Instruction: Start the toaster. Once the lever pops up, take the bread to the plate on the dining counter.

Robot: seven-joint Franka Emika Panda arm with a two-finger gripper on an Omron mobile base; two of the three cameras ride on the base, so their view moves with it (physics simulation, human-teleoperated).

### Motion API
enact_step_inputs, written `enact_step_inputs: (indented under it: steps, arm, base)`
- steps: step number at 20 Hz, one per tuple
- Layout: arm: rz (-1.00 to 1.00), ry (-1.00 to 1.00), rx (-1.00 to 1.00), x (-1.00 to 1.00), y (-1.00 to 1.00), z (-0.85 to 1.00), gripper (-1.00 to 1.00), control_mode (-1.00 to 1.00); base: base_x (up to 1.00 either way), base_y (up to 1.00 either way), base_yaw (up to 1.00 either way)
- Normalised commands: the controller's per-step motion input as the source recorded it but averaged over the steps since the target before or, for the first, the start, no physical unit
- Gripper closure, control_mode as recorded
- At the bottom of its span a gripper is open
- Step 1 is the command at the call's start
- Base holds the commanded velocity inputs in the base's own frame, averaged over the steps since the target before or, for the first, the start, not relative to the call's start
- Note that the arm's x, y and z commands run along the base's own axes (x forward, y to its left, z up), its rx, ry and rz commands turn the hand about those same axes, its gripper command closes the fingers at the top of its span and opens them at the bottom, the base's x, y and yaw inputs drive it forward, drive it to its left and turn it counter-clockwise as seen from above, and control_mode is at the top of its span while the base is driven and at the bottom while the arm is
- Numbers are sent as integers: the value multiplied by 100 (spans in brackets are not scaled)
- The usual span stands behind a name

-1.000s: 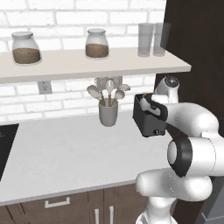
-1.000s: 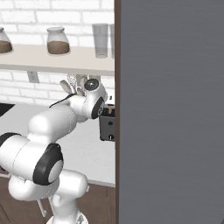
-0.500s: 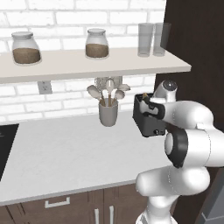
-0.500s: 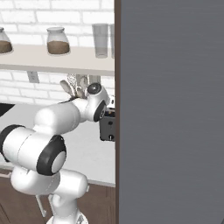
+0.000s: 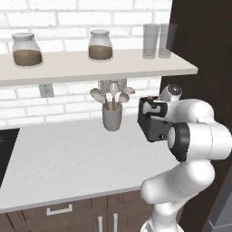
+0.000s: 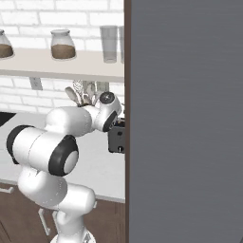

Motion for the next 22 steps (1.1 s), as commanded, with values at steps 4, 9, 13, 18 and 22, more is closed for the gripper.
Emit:
enact_step_inputs:
  steps: [4, 9, 13, 18, 22]
  arm:
    - [0, 0, 3, 29, 0, -15, -100, -100]
    - [0, 0, 1, 24, 0, -24, -100, -100]
    - [0, 0, 0, 26, 0, -22, -100, -100]
    - [0, 0, 0, 27, 0, -29, -100, -100]
    - [0, 0, 0, 28, 0, -29, -100, -100]
  base:
    - [0, 0, 0]
    - [0, 0, 0]
    - [0, 0, 0]
    - [0, 0, 0]
    - [0, 0, 0]
